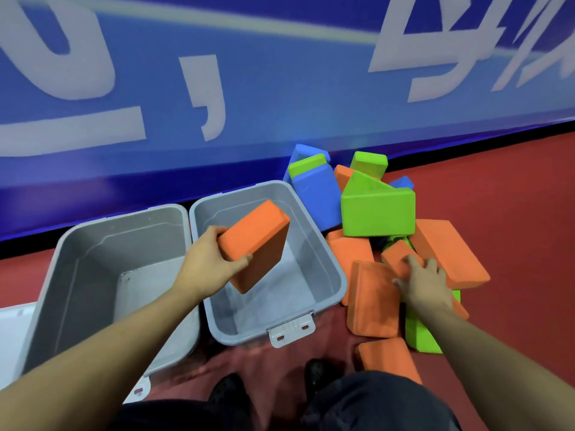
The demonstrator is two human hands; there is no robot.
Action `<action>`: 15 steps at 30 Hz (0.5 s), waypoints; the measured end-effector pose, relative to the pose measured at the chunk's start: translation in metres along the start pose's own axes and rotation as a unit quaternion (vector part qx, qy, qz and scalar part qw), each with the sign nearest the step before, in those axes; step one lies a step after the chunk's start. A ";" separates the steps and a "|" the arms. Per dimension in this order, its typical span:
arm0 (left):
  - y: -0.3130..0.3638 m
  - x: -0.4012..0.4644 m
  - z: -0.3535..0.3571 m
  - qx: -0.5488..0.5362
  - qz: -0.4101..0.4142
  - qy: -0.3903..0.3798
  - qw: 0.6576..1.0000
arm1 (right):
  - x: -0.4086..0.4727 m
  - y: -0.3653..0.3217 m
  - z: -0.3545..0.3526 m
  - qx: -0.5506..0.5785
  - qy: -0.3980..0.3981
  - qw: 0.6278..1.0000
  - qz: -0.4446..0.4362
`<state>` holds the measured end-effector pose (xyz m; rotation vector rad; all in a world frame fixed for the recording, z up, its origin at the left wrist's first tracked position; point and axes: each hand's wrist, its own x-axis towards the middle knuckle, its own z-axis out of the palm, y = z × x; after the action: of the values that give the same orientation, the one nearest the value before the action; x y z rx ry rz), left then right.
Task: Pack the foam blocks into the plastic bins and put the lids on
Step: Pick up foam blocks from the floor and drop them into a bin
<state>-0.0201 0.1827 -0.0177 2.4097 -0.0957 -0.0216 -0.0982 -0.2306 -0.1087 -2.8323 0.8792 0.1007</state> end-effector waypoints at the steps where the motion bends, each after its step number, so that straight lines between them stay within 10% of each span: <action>1: -0.002 0.000 -0.001 -0.002 -0.002 0.000 1.000 | -0.001 -0.002 -0.003 0.011 0.008 1.000 0.003; 15: -0.051 -0.003 -0.007 -0.006 -0.029 -0.063 0.998 | -0.034 -0.122 -0.065 0.204 0.041 0.914 -0.348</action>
<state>-0.0191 0.2259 -0.0463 2.3974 -0.0823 -0.2005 -0.0557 -0.1248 -0.0229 -2.5698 -0.1371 -0.2646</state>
